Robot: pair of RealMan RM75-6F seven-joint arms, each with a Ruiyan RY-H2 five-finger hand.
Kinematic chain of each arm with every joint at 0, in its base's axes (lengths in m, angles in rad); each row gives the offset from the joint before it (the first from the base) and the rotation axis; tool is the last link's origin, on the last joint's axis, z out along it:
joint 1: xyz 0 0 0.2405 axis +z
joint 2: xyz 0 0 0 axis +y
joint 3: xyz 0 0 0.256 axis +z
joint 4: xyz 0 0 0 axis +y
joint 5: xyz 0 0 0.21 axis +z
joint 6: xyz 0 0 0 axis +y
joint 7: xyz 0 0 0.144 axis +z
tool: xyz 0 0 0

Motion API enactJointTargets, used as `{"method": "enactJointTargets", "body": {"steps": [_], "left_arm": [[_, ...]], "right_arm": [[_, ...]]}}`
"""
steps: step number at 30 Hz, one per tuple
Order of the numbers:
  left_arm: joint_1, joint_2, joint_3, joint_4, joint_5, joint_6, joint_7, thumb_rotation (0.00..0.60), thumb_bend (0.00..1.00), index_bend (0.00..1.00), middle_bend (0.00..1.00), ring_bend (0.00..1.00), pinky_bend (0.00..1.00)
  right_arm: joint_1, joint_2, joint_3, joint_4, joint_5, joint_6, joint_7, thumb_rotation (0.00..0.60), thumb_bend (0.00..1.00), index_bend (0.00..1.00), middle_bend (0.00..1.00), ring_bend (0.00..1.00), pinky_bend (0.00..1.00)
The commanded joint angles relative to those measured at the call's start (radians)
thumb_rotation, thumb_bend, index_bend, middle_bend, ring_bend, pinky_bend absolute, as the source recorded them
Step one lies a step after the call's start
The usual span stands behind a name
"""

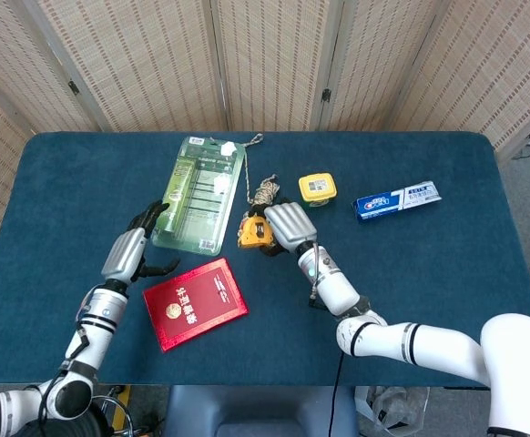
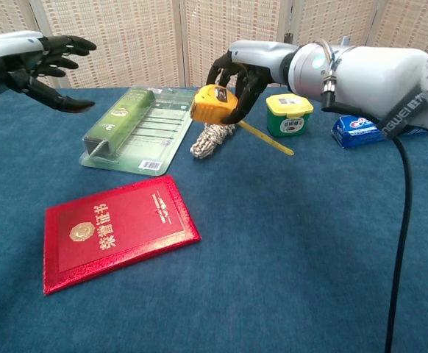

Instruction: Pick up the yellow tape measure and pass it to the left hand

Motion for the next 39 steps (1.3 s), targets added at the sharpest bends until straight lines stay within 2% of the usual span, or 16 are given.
{"method": "enactJointTargets", "body": {"steps": [1, 6, 14, 32, 39], "left_arm": [[-0.050, -0.094, -0.018, 0.034, -0.062, 0.059, 0.055, 0.600, 0.31, 0.00, 0.00, 0.00, 0.00], [-0.095, -0.168, -0.023, 0.063, -0.130, 0.074, 0.114, 0.600, 0.32, 0.00, 0.00, 0.00, 0.00], [-0.137, -0.233, -0.036, 0.092, -0.189, 0.089, 0.154, 0.600, 0.31, 0.00, 0.00, 0.00, 0.00], [-0.176, -0.283, -0.076, 0.097, -0.255, 0.100, 0.160, 0.600, 0.31, 0.00, 0.00, 0.00, 0.00], [-0.185, -0.294, -0.074, 0.107, -0.261, 0.107, 0.170, 0.600, 0.31, 0.00, 0.00, 0.00, 0.00]], "right_arm": [[0.045, -0.022, 0.006, 0.012, 0.069, -0.001, -0.022, 0.600, 0.29, 0.63, 0.54, 0.44, 0.19], [0.082, -0.042, 0.003, 0.022, 0.117, 0.002, -0.029, 0.600, 0.30, 0.63, 0.54, 0.44, 0.19], [0.115, -0.066, -0.006, 0.063, 0.137, 0.002, -0.013, 0.600, 0.30, 0.63, 0.54, 0.44, 0.19], [0.158, -0.110, -0.014, 0.120, 0.143, -0.009, 0.026, 0.600, 0.30, 0.63, 0.54, 0.45, 0.20], [0.161, -0.111, -0.023, 0.119, 0.136, -0.012, 0.037, 0.600, 0.29, 0.63, 0.54, 0.45, 0.21]]}}
